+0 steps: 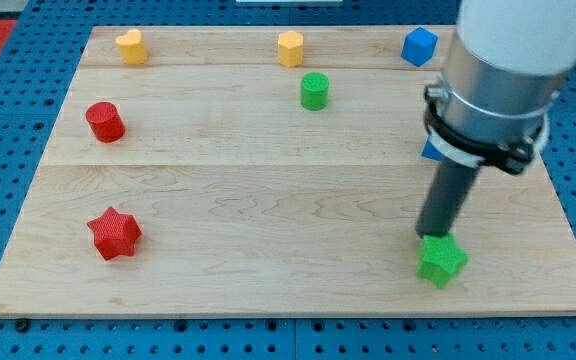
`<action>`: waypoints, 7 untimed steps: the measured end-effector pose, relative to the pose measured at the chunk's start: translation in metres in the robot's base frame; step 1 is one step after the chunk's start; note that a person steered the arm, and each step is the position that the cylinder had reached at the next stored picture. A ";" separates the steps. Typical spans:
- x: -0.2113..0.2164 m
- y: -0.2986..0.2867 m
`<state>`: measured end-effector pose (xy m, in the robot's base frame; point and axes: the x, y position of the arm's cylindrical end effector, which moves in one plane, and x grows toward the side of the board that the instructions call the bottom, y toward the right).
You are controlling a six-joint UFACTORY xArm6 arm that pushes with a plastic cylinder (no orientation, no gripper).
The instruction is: Slide green star at bottom center of the board
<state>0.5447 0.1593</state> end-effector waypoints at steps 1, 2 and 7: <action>0.006 0.056; 0.022 0.082; 0.026 -0.008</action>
<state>0.5705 0.1509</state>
